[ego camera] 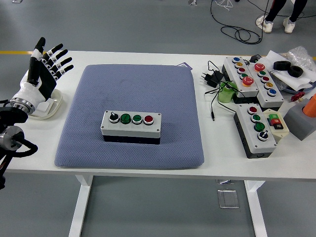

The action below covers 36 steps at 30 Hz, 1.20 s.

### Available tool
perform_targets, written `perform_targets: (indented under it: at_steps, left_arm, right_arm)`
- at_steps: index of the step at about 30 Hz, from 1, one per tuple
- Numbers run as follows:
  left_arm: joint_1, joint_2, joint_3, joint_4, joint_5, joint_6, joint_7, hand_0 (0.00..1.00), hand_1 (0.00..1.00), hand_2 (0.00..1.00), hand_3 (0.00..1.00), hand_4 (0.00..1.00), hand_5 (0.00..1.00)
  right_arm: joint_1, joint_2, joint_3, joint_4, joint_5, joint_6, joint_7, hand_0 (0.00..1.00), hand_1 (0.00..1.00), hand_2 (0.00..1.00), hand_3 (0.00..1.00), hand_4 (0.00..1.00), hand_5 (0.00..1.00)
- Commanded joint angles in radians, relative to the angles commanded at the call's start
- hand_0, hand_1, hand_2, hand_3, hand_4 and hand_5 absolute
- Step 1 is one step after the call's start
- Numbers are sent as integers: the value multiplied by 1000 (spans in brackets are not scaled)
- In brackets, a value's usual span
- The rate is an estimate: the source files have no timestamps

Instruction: Pick up the button,place it on the desk,press the button,press the button

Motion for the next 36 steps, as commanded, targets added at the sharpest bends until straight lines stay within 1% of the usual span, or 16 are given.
perform_targets:
  at_steps: [11,14,15,20,21,25,26,27,30,36]
  left_arm:
    - [2,7,-1,13,0,-12,4,824,861,916,899,821,998]
    - [1,7,-2,19,15,-13,3,824,861,916,899,821,998]
    - [1,7,-3,21,20,-12,3,879,873,919,899,818,998]
    - [1,8,-5,26,44,-3,1,879,873,919,899,818,998]
    - [1,8,-4,26,47,3,0,973,935,991,930,812,998]
    - [0,9,-4,26,51,16,-1,973,935,991,930,812,998]
    - [-1,9,-4,27,56,15,-1,973,935,991,930,812,998]
    - [-1,10,-4,27,58,14,-1,977,948,998,952,813,998]
    - [-3,11,-4,28,60,4,-1,977,948,998,952,813,998]
    - [-5,11,1,31,72,-1,3,977,953,998,951,812,998]
  right_arm:
    - [1,0,1,0,0,0,1,637,457,611,565,303,235]
    - [2,0,1,0,-1,0,0,637,457,611,565,303,235]
    - [2,0,0,0,-1,0,1,638,457,611,564,303,237]
    - [4,0,-1,0,3,-2,2,638,457,611,564,303,237]
    - [4,0,1,0,1,-1,2,638,458,611,565,304,234]
    - [4,-1,-2,0,3,-2,3,638,458,611,565,304,234]
    - [4,-1,-2,0,3,-2,3,638,458,611,565,304,234]
    - [4,-1,-2,0,4,-2,3,639,458,611,564,304,236]
    - [4,-1,-1,0,1,-1,3,639,458,611,564,304,236]
    - [3,-1,-1,0,3,-1,2,637,457,611,564,304,237]
